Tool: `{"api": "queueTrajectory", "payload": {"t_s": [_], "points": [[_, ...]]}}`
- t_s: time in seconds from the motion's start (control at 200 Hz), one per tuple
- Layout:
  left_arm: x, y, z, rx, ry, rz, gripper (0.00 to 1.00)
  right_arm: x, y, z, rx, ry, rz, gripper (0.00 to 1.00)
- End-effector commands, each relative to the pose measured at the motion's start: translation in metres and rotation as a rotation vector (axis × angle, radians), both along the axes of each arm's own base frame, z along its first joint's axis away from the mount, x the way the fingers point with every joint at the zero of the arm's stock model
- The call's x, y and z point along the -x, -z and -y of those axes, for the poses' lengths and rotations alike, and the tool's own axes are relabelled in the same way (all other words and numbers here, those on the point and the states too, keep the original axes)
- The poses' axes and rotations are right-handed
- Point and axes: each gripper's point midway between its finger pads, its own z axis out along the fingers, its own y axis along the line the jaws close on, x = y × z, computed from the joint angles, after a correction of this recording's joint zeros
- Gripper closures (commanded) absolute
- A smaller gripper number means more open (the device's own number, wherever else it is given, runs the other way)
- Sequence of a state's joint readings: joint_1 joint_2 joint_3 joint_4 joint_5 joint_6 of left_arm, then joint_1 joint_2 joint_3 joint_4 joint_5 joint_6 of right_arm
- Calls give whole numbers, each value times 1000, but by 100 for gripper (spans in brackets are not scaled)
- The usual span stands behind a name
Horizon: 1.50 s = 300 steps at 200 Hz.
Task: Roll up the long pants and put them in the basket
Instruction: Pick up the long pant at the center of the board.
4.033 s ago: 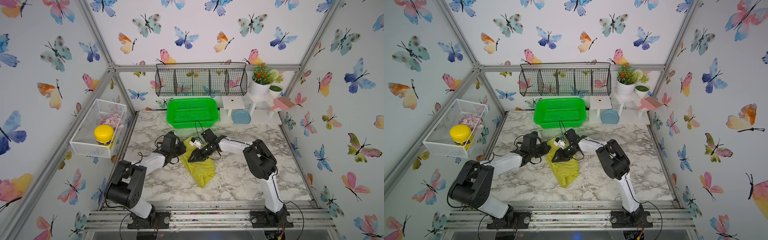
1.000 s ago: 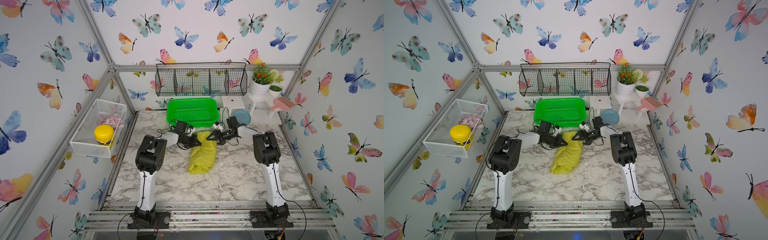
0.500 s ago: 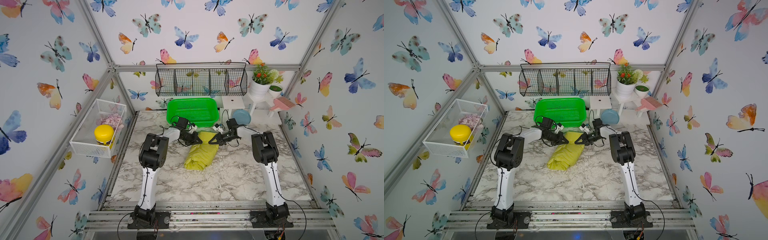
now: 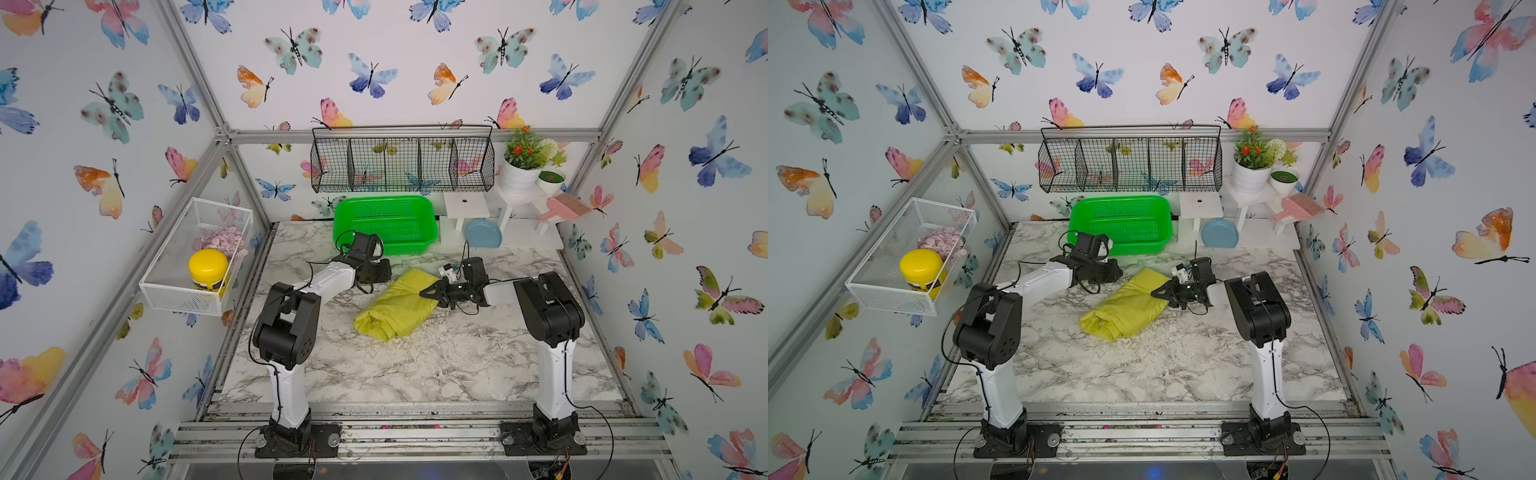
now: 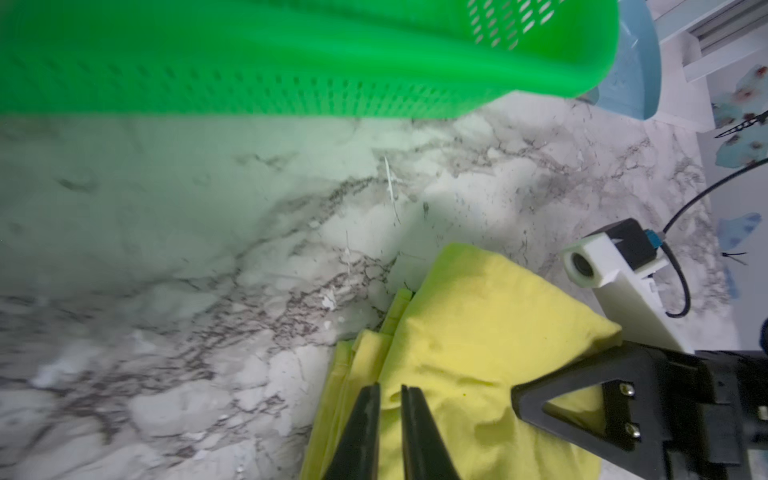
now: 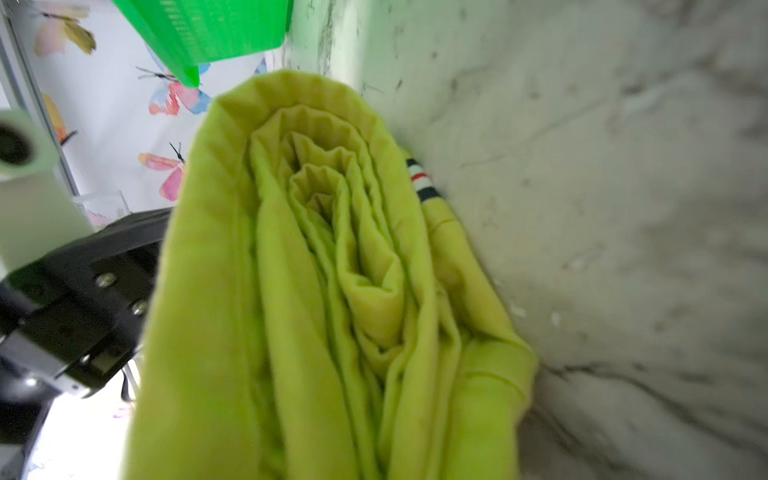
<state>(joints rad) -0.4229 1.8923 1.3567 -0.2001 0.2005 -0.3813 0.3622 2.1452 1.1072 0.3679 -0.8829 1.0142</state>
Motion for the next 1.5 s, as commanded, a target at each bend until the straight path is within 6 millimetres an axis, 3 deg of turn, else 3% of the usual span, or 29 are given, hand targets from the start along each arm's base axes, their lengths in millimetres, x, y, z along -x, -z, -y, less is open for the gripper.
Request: {"api": "queueTrajectory", "payload": {"t_s": [0.0,0.075,0.22,0.31,0.486,0.611,0.951,1.156,1.497], "points": [[11,-26,4,-129,-28,170,70,-11,53,31,102,364,-244,97],[26,-31,11,-183,9,221,56,-12,61,45,132,470,-270,98],[58,-25,20,-310,89,312,43,-9,74,65,205,592,-332,97],[75,-25,22,-389,128,372,38,-13,76,64,236,577,-334,98],[103,-47,24,-532,212,540,22,-14,81,61,255,547,-334,98],[117,-36,32,-682,356,608,10,-10,86,57,241,519,-348,97],[92,1,59,-987,623,681,7,1,87,58,241,487,-349,98],[80,19,85,-1036,735,697,6,7,87,59,230,477,-355,98],[64,103,87,-1056,813,531,11,18,78,60,217,449,-361,98]]}}
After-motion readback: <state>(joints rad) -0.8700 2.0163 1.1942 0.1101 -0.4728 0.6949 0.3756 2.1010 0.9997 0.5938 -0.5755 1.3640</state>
